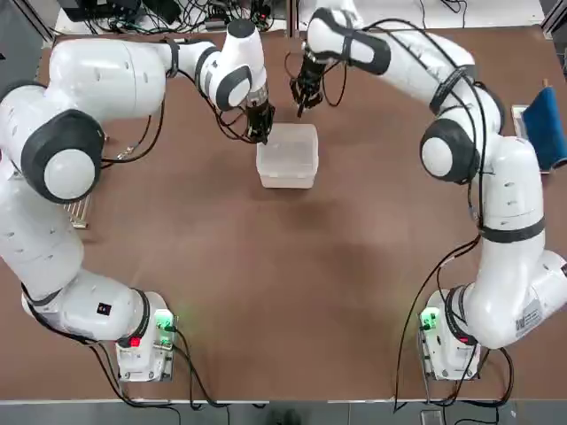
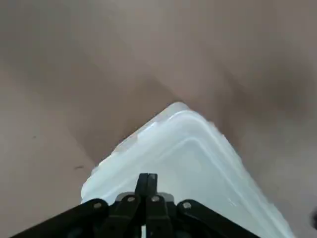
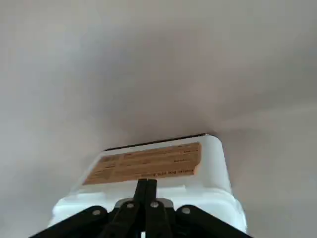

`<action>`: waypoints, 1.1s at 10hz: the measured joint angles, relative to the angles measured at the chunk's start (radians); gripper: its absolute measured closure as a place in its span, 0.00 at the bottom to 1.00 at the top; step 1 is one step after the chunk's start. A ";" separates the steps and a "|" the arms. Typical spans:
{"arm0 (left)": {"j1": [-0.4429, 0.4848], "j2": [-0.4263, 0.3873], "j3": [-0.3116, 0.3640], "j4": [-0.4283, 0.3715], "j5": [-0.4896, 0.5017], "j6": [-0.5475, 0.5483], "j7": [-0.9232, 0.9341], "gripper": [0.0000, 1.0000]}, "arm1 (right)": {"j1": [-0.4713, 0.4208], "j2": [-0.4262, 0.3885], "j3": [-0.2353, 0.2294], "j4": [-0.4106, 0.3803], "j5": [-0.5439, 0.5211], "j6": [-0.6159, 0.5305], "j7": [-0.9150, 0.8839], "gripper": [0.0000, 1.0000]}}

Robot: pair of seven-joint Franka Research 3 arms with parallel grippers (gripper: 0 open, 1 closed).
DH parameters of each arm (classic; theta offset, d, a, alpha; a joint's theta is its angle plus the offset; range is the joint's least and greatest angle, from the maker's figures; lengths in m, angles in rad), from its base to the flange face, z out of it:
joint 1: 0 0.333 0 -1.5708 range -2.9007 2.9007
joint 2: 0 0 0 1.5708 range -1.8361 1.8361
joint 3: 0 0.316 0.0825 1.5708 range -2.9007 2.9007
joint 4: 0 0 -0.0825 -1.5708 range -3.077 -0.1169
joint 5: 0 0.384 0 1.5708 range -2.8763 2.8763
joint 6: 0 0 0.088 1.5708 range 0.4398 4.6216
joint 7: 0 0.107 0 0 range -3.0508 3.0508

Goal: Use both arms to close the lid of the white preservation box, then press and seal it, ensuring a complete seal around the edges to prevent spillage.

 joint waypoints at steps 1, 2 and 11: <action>0.019 -0.009 0.001 0.017 0.005 -0.050 0.001 0.99 | -0.034 -0.029 -0.001 0.001 0.018 -0.003 0.000 0.97; 0.045 -0.026 0.000 0.043 0.008 -0.101 0.010 0.99 | -0.073 -0.069 -0.002 0.003 0.024 -0.004 0.000 0.95; 0.314 -0.283 0.021 0.298 -0.004 -0.605 0.622 0.04 | -0.290 -0.537 -0.194 -0.115 -0.136 -0.309 -0.346 0.11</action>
